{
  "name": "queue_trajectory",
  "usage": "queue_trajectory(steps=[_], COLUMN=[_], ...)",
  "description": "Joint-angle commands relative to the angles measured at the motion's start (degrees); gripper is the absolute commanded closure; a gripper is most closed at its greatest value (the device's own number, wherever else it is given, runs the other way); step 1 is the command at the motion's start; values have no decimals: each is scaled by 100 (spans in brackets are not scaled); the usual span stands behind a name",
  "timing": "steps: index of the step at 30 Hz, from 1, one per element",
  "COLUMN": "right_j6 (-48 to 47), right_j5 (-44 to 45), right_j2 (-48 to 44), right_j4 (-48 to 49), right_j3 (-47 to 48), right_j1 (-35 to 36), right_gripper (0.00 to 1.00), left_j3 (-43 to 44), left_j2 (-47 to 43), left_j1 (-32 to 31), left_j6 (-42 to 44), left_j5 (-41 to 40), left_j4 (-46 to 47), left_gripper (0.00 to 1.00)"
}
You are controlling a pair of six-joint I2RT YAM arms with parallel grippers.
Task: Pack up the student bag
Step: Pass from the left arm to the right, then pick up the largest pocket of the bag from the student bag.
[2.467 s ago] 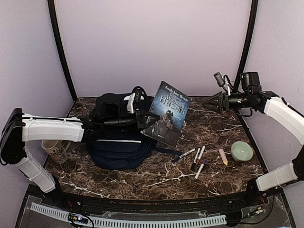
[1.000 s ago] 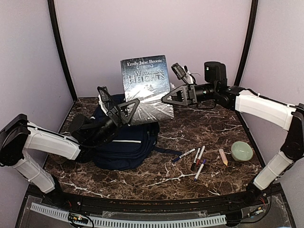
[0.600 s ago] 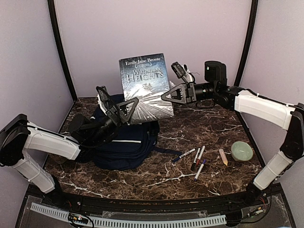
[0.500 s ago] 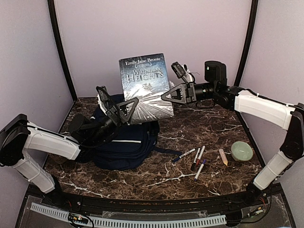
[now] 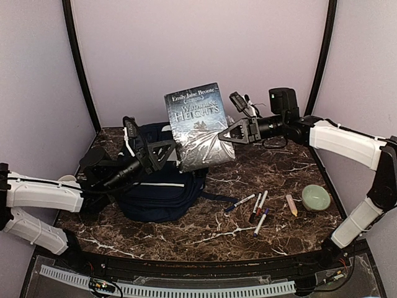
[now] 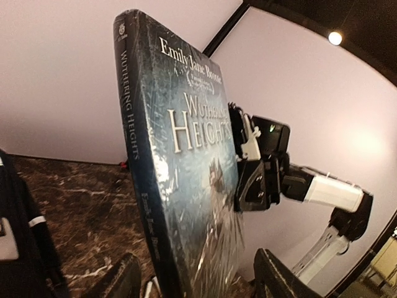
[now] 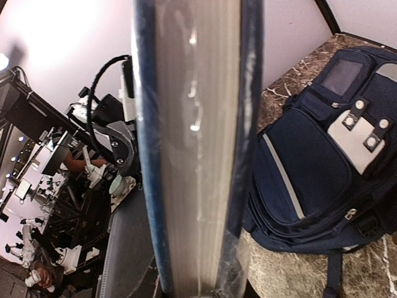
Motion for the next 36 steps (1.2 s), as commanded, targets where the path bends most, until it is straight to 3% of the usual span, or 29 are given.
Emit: queue_trajectory(steps=[1, 5, 9, 12, 22, 30, 36], right_j6=[-1096, -2508, -3254, -3453, -3483, -3562, -3571], right_j5=[110, 479, 626, 477, -127, -184, -269], right_j2=[-587, -771, -1037, -1179, -1394, -1458, -1400], right_j4=[-144, -1014, -1188, -1126, -610, -654, -652], right_j3=[-78, -352, -1012, -1367, -2102, -2137, -2130], right_j1=[-276, -348, -503, -690, -1099, -1131, -1131], right_gripper=[100, 100, 100, 100, 100, 100, 100], left_j3=[342, 1046, 2088, 2404, 2588, 2547, 2679], left_j2=[-1218, -1594, -1049, -768, -14, 636, 1665], left_j1=[10, 10, 10, 10, -34, -143, -397], left_j6=[1353, 2529, 3114, 3554, 5065, 5529, 5595], left_j5=[-401, -875, -1687, -2138, -1944, -2565, -3047], left_j4=[-3672, -6064, -8440, -9272, -10064, -9779, -9989], left_gripper=[35, 30, 33, 34, 39, 39, 41])
